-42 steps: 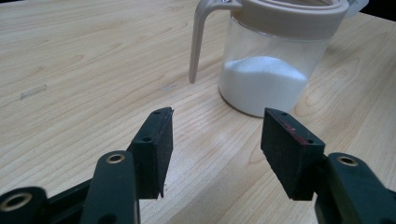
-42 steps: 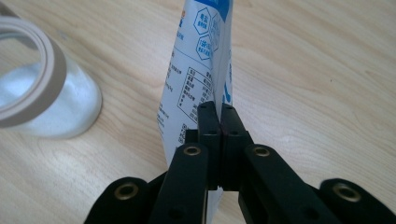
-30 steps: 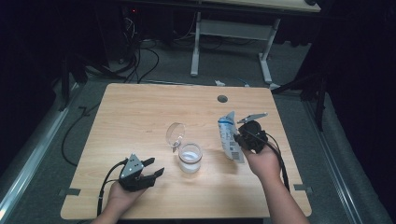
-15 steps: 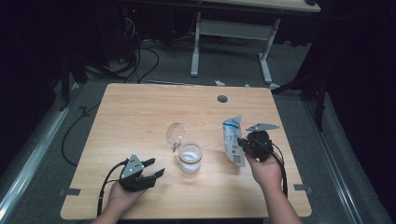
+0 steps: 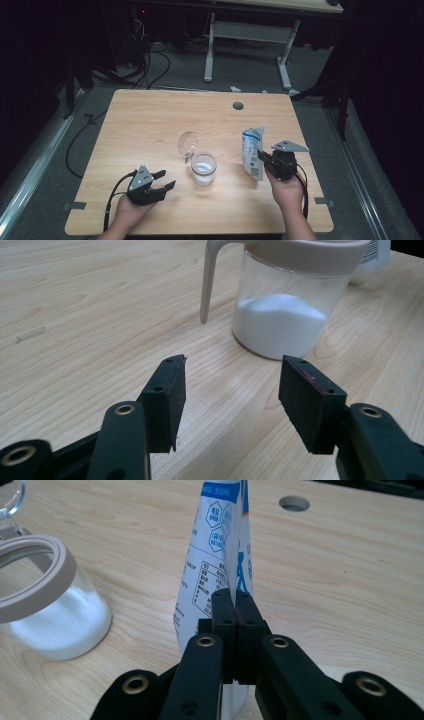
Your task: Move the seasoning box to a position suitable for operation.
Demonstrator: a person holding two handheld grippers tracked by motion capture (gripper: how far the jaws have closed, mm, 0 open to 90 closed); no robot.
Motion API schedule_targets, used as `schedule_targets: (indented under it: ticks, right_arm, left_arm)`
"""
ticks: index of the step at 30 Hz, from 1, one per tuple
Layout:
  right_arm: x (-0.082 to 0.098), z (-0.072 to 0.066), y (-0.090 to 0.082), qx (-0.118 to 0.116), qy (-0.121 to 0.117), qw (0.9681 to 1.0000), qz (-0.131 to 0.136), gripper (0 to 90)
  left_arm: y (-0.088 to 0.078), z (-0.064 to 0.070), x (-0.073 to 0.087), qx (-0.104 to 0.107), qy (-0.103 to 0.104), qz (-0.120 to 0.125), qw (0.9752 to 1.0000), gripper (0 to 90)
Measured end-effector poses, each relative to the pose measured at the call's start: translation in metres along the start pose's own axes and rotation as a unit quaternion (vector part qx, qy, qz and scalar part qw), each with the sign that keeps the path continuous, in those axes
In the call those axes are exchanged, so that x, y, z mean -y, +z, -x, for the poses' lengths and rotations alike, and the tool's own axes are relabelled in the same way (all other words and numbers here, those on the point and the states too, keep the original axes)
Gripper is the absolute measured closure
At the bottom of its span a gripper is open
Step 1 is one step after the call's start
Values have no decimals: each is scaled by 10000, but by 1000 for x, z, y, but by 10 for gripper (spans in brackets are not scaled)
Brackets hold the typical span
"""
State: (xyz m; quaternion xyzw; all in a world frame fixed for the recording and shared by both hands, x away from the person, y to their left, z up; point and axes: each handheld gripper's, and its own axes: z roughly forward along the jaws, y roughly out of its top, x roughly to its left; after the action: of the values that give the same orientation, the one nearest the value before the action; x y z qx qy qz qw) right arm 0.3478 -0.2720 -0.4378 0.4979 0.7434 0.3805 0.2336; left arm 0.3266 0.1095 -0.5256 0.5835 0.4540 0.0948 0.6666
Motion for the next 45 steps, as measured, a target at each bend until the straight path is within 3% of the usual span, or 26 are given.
schedule_targets:
  ticks: [4,7,11,15,21,26,28,31,35,40,45]
  right_arm:
    - [7,1,-3,-40,51,9998,206,900]
    - [13,6,-6,-111,187,9990,379,900]
    - [19,9,-10,-78,175,9977,657,900]
    - [25,11,-11,-98,160,9953,953,900]
    - [37,17,-7,-268,324,9905,1310,900]
    - [42,17,-4,-304,260,9883,1473,900]
    - [41,16,-2,-263,137,9893,1429,900]
    - [40,18,-2,-255,139,9879,1522,900]
    - [37,23,0,-236,183,9866,1607,900]
    - [35,27,6,-159,234,9865,1611,900]
    - [41,29,13,-133,216,9874,1560,900]
  left_arm:
    - [-3,-5,-4,-96,-41,43,9999,447]
    - [-7,-14,-9,-247,-55,145,9996,447]
    - [-14,-27,-17,-478,-63,285,9984,447]
    - [-25,-38,-19,-750,63,319,9967,445]
    - [-45,-49,-25,-1025,52,426,9938,441]
    - [-55,-55,-25,-1218,-121,511,9912,439]
    - [-55,-54,-23,-1246,-84,485,9910,437]
    - [-57,-50,-20,-1250,24,465,9911,433]
    - [-62,-44,-22,-1196,-209,574,9909,422]
    - [-66,-43,-21,-1222,-86,552,9909,415]
    - [-73,-48,-27,-1253,-235,691,9894,415]
